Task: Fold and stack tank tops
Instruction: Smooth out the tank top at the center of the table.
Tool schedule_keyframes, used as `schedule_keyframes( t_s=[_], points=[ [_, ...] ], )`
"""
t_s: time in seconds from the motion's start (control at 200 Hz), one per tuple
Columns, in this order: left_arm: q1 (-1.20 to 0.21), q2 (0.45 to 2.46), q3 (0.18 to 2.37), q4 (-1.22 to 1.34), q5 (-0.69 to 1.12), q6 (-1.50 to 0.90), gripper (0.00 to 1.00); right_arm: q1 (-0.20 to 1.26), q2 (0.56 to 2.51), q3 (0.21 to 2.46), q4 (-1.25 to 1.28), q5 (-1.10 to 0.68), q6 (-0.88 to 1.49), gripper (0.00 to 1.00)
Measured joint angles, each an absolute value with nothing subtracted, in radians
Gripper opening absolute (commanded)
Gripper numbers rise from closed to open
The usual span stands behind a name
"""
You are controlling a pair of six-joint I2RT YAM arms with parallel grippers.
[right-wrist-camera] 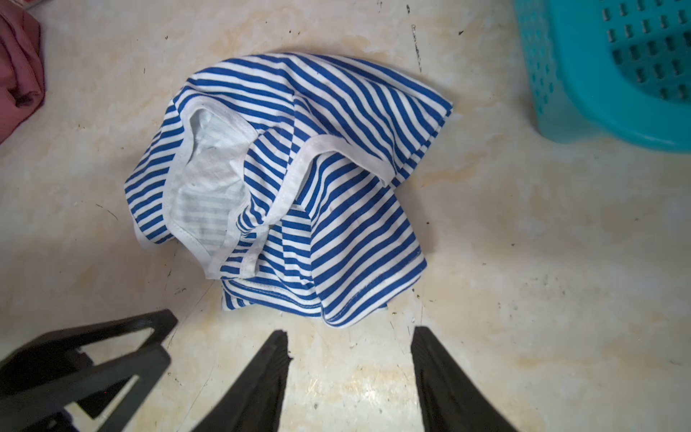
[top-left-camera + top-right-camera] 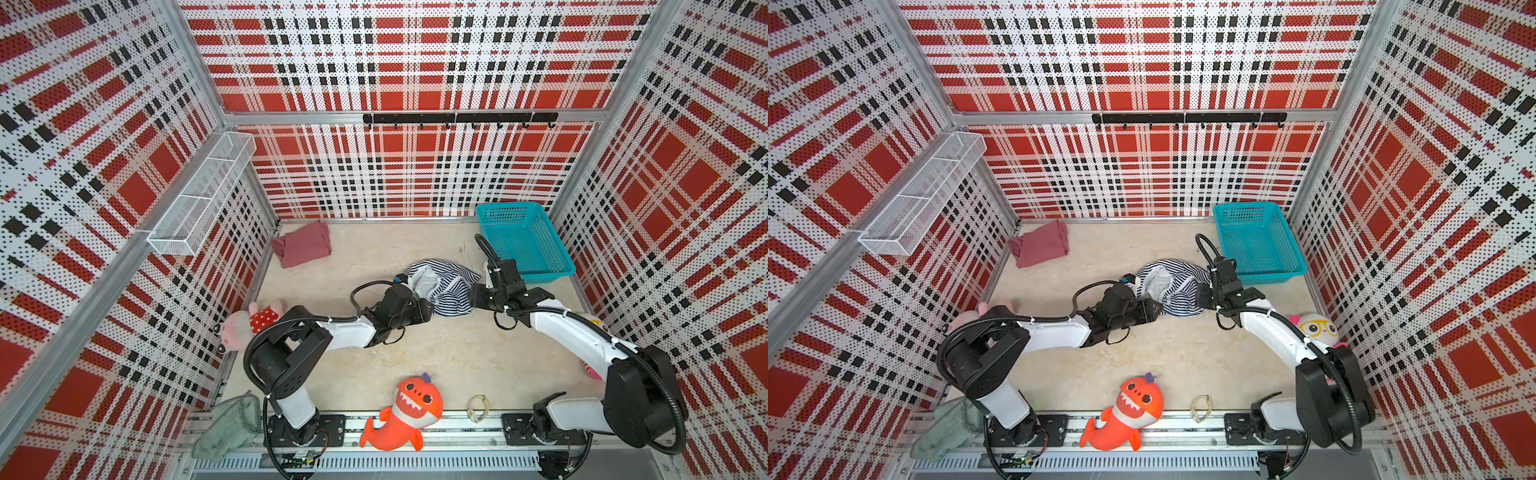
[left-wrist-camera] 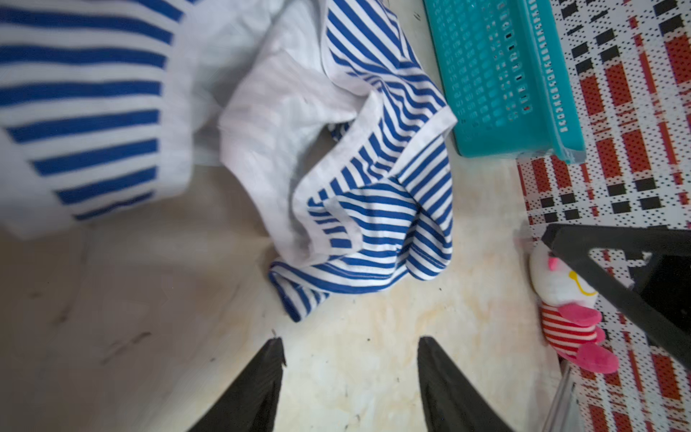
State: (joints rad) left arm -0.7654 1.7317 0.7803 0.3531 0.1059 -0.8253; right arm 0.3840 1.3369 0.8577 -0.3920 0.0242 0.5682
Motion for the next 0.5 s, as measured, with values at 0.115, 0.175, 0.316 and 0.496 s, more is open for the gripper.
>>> schedule_keyframes(
  t_s=[0.115, 0.175, 0.316, 0.496],
  points=[
    [-0.772, 1.782, 0.793, 0.383, 0.120, -0.855, 0.64, 0.381, 1.316, 0.833, -0.382, 0.038, 0.575, 0.56],
    [-0.772, 1.810, 0.813, 0.393, 0.123, -0.865, 0.64, 0.381, 1.310, 0.819, -0.377, 0.042, 0.579, 0.56],
    [-0.773, 1.861, 0.877, 0.407, 0.123, -0.866, 0.62, 0.378, 1.299, 0.788, -0.374, 0.047, 0.589, 0.56],
    [-0.764, 1.896, 0.945, 0.411, 0.116, -0.847, 0.60, 0.375, 1.286, 0.749, -0.373, 0.050, 0.598, 0.56]
  ],
)
